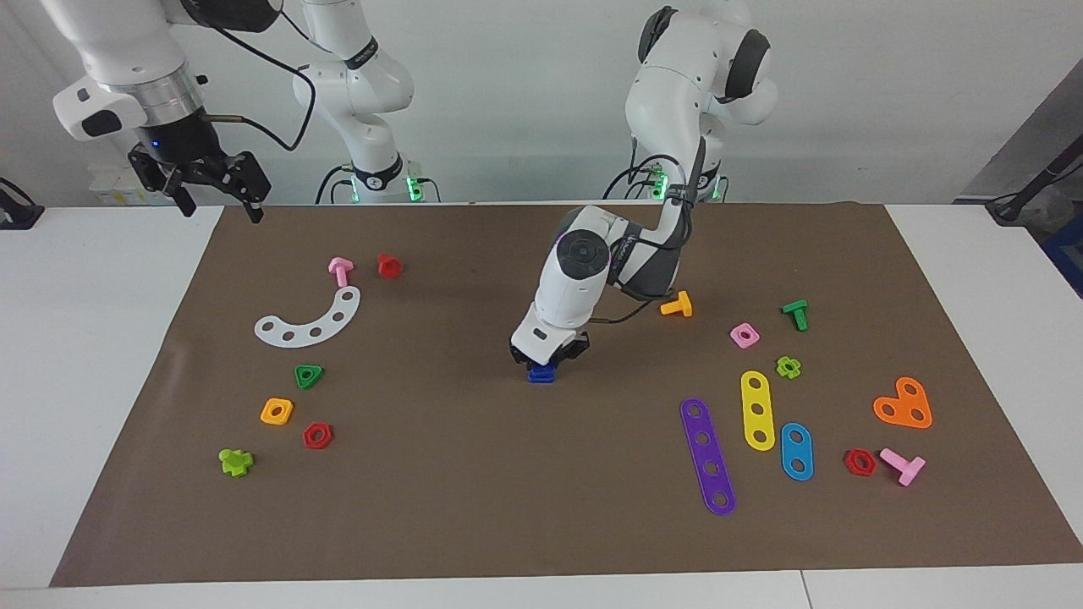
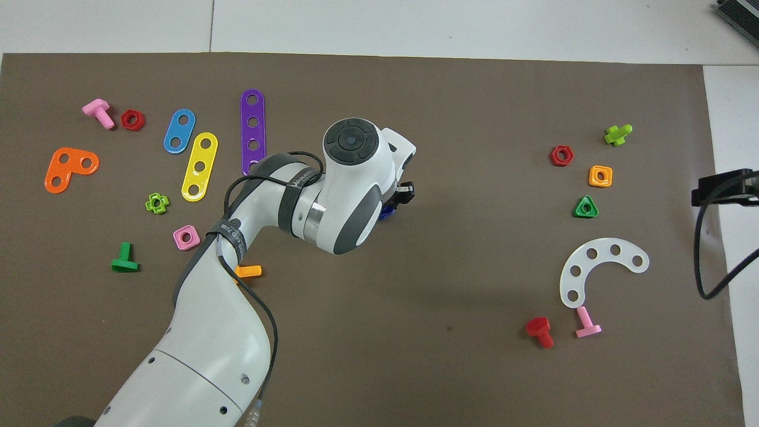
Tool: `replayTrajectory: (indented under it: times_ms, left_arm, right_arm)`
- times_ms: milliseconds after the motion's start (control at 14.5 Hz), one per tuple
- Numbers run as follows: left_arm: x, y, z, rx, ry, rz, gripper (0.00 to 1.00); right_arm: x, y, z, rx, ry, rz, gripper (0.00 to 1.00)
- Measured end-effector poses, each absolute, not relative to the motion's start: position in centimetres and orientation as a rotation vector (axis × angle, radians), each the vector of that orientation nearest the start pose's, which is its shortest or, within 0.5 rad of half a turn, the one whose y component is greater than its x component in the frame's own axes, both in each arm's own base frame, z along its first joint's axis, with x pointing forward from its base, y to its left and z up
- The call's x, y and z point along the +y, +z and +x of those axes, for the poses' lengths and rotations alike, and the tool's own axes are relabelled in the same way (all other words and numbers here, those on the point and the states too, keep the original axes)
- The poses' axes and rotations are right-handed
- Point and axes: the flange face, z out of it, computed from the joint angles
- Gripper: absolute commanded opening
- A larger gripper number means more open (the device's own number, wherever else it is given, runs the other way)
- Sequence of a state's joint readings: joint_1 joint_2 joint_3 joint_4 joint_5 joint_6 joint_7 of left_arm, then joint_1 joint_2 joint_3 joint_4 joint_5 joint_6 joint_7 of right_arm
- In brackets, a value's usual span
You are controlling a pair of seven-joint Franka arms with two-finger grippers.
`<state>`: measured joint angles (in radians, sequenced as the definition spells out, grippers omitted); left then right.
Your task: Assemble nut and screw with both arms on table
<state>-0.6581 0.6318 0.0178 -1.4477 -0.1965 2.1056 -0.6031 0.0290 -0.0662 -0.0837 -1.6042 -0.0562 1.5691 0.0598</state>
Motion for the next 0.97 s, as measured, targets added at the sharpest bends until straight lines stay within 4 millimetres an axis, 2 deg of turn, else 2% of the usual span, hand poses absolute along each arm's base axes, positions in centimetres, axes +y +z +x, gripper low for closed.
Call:
replayTrajectory:
  times_ms: [69, 345, 483, 552, 690, 759, 897, 966]
  left_arm:
    - [-43.9, 32.1, 57.1, -0.096, 0.115, -3.284, 0.99]
    - [-43.3, 32.3, 57.7, -0.115, 0.093, -3.283, 1.0]
    - [-42.4, 33.2, 58.9, -0.146, 0.063, -3.288, 1.0]
    - [-40.7, 34.2, 60.3, -0.19, 0.055, -3.288, 0.99]
    - [-35.4, 37.1, 63.6, -0.286, 0.103, -3.268, 0.98]
    - [-32.4, 39.2, 65.1, -0.316, 0.104, -3.268, 0.98]
    - [-26.4, 45.2, 66.9, -0.341, 0.029, -3.294, 0.98]
    - [-23.1, 48.0, 67.0, -0.326, 0.004, -3.303, 0.98]
  right_arm:
    - [-3.6, 64.4, 53.2, 0.183, -0.034, -3.187, 1.0]
    - [-2.9, 64.4, 52.5, 0.171, 0.052, -3.161, 1.0]
    - [-2.7, 64.3, 52.5, 0.169, 0.054, -3.151, 1.0]
    - [-2.7, 64.3, 52.5, 0.168, 0.054, -3.151, 1.0]
    - [-2.6, 64.3, 52.5, 0.167, 0.054, -3.151, 1.0]
    - [-2.6, 64.3, 52.5, 0.165, 0.053, -3.151, 1.0]
    - [-2.3, 64.2, 52.6, 0.157, 0.047, -3.151, 1.0]
    - [-2.0, 64.2, 52.7, 0.148, 0.044, -3.152, 1.0]
